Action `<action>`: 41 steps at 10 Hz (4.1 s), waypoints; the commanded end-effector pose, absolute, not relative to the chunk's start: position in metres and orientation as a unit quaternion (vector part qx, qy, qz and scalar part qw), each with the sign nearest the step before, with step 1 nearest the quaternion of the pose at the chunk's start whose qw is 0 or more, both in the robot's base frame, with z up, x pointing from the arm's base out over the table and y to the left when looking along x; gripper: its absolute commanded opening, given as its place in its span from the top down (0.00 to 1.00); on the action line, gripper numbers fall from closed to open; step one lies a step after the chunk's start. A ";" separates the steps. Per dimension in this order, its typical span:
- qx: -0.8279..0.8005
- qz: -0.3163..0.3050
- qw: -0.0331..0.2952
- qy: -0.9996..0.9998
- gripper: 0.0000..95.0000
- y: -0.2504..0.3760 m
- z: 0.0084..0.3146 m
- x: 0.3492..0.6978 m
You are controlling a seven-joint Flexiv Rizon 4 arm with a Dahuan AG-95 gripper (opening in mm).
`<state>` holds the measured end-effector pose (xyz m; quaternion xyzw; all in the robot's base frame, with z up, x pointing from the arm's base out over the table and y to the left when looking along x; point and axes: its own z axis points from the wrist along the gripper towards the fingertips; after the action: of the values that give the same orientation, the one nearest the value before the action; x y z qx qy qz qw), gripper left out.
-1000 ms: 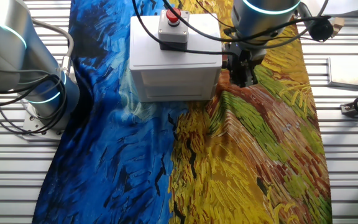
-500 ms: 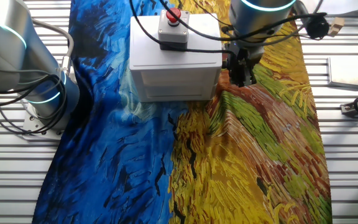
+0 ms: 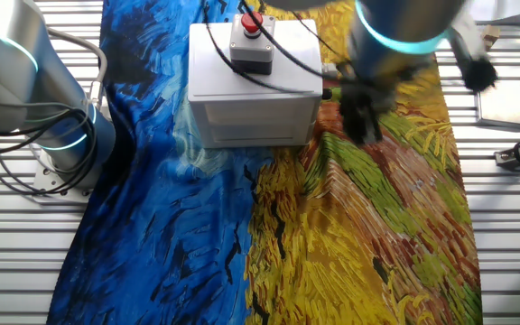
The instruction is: Take something out of a drawer
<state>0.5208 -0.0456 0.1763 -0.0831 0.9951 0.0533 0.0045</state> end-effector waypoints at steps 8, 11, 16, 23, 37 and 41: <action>-0.092 0.044 0.008 0.995 1.00 -0.064 0.181 0.525; -0.132 0.027 0.008 0.991 1.00 -0.064 0.181 0.525; -0.119 0.026 0.009 0.993 1.00 -0.052 0.181 0.530; -0.034 0.033 0.008 0.999 0.80 0.048 0.201 0.539; -0.040 0.036 0.005 0.999 0.60 0.092 0.193 0.533; -0.007 0.044 0.005 0.999 0.40 0.104 0.180 0.530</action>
<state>0.5308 0.1024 0.1814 -0.0649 0.9965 0.0525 0.0009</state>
